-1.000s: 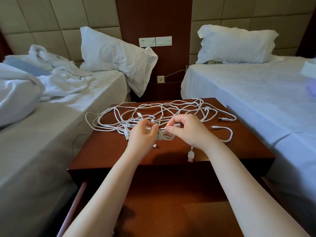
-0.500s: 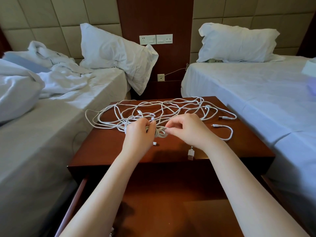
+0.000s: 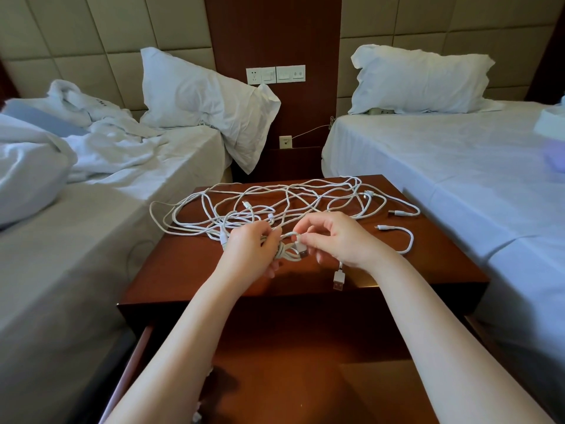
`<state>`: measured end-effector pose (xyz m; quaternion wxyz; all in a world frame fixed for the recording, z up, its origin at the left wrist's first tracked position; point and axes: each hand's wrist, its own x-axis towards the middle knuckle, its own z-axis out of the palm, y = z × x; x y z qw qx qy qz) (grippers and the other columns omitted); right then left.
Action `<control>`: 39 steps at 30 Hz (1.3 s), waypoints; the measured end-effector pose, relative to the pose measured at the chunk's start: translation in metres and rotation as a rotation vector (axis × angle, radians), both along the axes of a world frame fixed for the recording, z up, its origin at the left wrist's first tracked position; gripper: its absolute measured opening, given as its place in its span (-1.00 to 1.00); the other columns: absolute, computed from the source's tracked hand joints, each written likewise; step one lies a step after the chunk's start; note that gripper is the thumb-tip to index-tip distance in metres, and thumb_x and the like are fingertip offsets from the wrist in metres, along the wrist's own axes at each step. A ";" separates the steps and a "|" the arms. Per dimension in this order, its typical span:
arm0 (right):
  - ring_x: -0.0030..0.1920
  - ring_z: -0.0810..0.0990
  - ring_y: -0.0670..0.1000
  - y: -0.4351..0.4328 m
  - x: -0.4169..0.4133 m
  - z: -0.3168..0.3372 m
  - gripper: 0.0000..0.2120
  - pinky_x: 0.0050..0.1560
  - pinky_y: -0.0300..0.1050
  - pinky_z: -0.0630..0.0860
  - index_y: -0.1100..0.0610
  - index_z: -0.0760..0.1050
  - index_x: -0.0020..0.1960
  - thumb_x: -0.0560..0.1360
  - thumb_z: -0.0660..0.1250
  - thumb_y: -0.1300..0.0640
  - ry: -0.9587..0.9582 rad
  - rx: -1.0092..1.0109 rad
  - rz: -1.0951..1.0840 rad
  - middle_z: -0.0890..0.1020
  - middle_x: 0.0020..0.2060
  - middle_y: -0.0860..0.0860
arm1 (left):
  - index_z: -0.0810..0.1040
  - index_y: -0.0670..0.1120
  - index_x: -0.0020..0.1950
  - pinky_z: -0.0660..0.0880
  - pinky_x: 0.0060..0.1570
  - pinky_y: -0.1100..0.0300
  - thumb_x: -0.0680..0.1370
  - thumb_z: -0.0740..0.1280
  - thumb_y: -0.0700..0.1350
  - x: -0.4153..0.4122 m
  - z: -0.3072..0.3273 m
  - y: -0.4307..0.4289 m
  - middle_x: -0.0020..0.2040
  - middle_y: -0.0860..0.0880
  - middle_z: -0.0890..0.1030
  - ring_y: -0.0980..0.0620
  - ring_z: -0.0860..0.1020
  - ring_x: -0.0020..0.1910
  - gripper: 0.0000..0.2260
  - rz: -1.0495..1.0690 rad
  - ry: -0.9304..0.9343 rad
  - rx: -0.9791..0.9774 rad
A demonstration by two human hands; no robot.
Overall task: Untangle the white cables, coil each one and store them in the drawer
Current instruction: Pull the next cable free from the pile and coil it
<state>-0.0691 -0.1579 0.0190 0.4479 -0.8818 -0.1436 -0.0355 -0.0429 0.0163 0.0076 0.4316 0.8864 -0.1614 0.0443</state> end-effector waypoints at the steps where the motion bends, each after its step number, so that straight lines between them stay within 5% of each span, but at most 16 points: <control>1: -0.40 0.54 -0.12 0.001 0.000 0.001 -0.86 -0.24 -0.32 0.51 -0.04 0.54 -0.10 0.57 0.30 0.17 -0.002 -0.001 0.005 0.61 -0.29 -0.01 | 0.44 -0.05 -0.24 0.55 -0.42 0.17 0.62 0.22 -0.07 0.000 0.002 0.001 -0.43 -0.08 0.59 0.08 0.53 -0.57 -0.76 -0.004 0.003 0.026; 6: -0.37 0.53 -0.17 0.003 -0.001 0.003 -0.92 -0.28 -0.37 0.49 0.03 0.54 -0.02 0.59 0.28 0.16 -0.023 0.001 0.004 0.63 -0.19 0.01 | 0.45 -0.07 -0.22 0.50 -0.46 0.27 0.62 0.22 -0.05 -0.002 0.009 0.001 -0.43 -0.05 0.59 0.16 0.51 -0.59 -0.77 -0.018 -0.074 0.136; 10: -0.38 0.54 -0.16 0.003 -0.002 0.002 -0.93 -0.30 -0.41 0.44 0.10 0.55 0.01 0.59 0.28 0.19 -0.036 0.080 0.004 0.60 -0.26 0.00 | 0.43 -0.10 -0.27 0.47 -0.51 0.27 0.62 0.22 -0.09 -0.004 0.010 0.001 -0.46 -0.06 0.57 0.15 0.49 -0.61 -0.73 -0.035 -0.011 0.016; 19: -0.20 0.60 -0.17 0.008 -0.001 0.003 -0.87 -0.13 -0.30 0.52 -0.08 0.52 -0.12 0.55 0.35 0.14 -0.145 0.039 -0.047 0.63 -0.24 -0.13 | 0.49 -0.23 -0.24 0.39 -0.53 0.25 0.63 0.20 -0.12 -0.005 0.010 0.004 -0.51 -0.07 0.54 0.04 0.45 -0.59 -0.71 -0.041 0.078 -0.260; 25: -0.14 0.56 -0.30 0.006 -0.002 0.001 -0.86 -0.17 -0.46 0.45 -0.03 0.53 -0.15 0.55 0.34 0.18 -0.122 0.080 -0.024 0.62 -0.20 -0.17 | 0.49 -0.16 -0.25 0.43 -0.55 0.28 0.62 0.23 -0.10 -0.003 0.008 0.001 -0.53 -0.02 0.54 0.06 0.47 -0.60 -0.73 0.007 0.010 -0.233; 30: -0.02 0.58 -0.20 0.000 0.000 -0.003 -0.94 0.03 -0.26 0.51 0.07 0.58 -0.06 0.55 0.34 0.17 -0.053 0.072 -0.013 0.68 -0.12 -0.07 | 0.46 -0.10 -0.28 0.44 -0.54 0.30 0.62 0.23 -0.07 -0.002 0.005 -0.002 -0.53 0.02 0.54 0.13 0.47 -0.62 -0.73 0.010 -0.023 -0.167; 35: -0.18 0.52 -0.35 0.005 -0.001 0.003 -0.91 -0.20 -0.44 0.38 0.01 0.61 -0.10 0.52 0.38 0.18 -0.176 -0.043 -0.061 0.60 -0.23 -0.22 | 0.48 -0.17 -0.25 0.40 -0.54 0.28 0.63 0.22 -0.11 -0.002 0.003 -0.001 -0.53 -0.01 0.54 0.08 0.46 -0.61 -0.72 -0.007 -0.012 -0.274; 39: -0.20 0.48 -0.21 0.013 0.000 0.005 -0.93 -0.23 -0.47 0.34 0.02 0.65 -0.09 0.48 0.43 0.18 -0.337 -0.089 -0.089 0.55 -0.20 -0.16 | 0.47 -0.33 -0.19 0.37 -0.56 0.28 0.62 0.22 -0.15 -0.001 0.005 0.003 -0.54 -0.05 0.53 0.05 0.43 -0.62 -0.72 0.006 -0.039 -0.415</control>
